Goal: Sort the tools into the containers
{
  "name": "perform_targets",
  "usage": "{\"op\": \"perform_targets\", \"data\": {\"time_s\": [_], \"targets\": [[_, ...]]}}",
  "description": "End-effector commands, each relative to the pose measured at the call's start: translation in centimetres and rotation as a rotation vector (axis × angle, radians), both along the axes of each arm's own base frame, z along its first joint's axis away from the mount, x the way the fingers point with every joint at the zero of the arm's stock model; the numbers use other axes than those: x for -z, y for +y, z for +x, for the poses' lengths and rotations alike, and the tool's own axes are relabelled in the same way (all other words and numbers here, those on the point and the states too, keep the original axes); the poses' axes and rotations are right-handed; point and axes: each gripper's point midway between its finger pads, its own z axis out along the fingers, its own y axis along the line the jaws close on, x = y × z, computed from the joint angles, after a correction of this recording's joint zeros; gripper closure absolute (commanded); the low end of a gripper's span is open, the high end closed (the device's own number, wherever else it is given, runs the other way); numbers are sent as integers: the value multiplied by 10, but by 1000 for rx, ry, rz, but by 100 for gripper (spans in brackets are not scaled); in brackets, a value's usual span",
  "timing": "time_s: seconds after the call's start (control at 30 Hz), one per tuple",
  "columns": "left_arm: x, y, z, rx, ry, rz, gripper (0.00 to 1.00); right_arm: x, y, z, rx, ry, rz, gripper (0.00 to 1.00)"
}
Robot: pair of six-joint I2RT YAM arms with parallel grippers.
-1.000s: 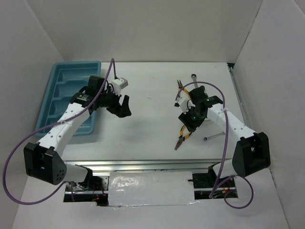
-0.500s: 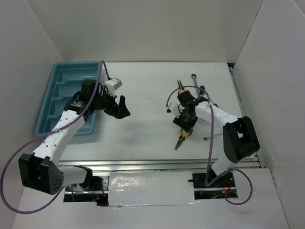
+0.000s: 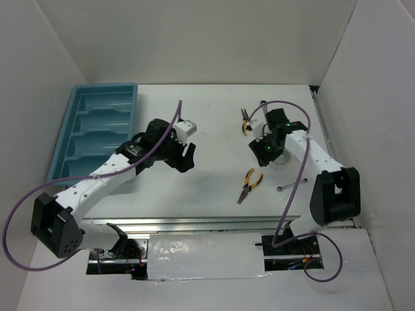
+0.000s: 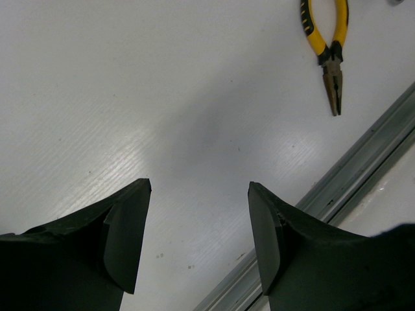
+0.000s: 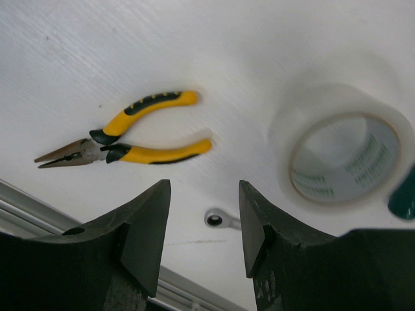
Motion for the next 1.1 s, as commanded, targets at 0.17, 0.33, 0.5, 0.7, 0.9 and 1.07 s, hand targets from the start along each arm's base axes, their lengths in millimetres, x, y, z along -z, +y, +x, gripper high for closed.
{"op": "perform_targets", "data": {"time_s": [0.17, 0.33, 0.5, 0.7, 0.9, 1.07], "targets": [[14, -121, 19, -93, -13, 68, 33, -86, -45, -8, 335, -170, 199, 46], [55, -198, 26, -113, 60, 137, 32, -108, -96, -22, 563, -226, 262, 45], [96, -229, 34, -146, 154, 159, 31, -118, -113, -33, 656, -261, 322, 44], [122, -250, 33, -150, 164, 180, 40, -117, -121, -35, 696, -240, 374, 44], [142, -259, 27, -141, 166, 214, 42, -117, -121, -33, 689, -220, 394, 44], [158, -254, 20, -148, 187, 240, 50, -120, -122, -31, 687, -226, 395, 44]]}}
